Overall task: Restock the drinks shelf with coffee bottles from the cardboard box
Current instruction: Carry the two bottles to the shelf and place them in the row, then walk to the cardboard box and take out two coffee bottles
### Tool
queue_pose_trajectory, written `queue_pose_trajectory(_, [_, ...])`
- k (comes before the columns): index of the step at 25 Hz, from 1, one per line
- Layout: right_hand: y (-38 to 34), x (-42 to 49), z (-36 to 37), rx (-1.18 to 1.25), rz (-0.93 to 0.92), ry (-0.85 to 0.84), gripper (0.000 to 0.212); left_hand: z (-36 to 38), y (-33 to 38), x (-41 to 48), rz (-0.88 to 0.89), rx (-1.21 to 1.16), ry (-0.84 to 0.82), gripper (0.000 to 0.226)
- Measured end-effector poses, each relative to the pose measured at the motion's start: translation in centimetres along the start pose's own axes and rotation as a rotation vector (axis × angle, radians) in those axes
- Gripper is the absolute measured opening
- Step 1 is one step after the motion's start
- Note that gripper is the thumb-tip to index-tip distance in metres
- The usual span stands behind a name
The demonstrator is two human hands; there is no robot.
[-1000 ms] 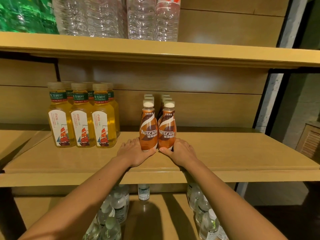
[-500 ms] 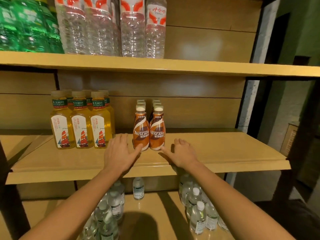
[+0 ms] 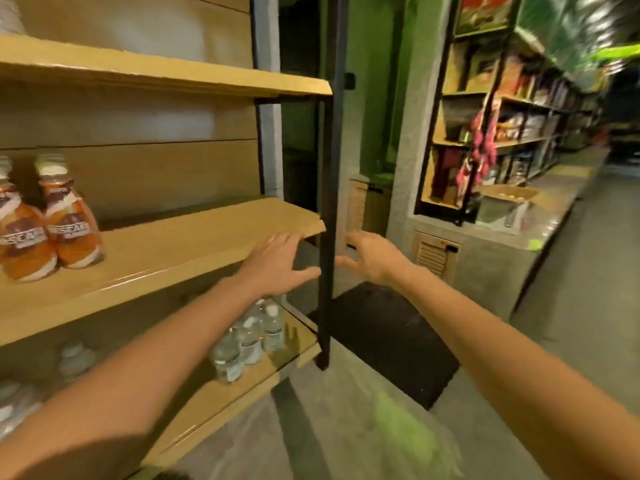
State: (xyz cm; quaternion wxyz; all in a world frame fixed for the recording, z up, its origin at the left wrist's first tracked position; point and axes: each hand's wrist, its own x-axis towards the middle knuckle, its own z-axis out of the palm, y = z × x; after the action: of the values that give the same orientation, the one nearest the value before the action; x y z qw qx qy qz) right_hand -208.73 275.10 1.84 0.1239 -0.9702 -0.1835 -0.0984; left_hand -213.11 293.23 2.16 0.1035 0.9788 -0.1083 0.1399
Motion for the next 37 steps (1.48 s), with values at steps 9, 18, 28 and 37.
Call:
queue_pose_trajectory(9, [26.7,-15.0,-8.2,-0.030,0.537,-0.047,0.072,9.2,27.3,11.0,0.421,-0.156,-0.301,0.073])
queue_pose_trajectory(18, [51.9,-22.6,-18.0,-0.163,0.695,-0.062,0.075,16.7,56.0,22.2,0.552,-0.241,-0.333,0.075])
queue_pose_trajectory(28, [74.6,-16.9,-19.2,-0.241,0.736,-0.094,0.079,28.1,72.9,39.6,0.696,-0.157,-0.370,0.091])
queue_pose_trajectory(37, [96.0,-3.6,-23.1,-0.339,0.802,-0.071,0.073,35.0,83.5,63.2,0.740,-0.013,-0.271,0.079])
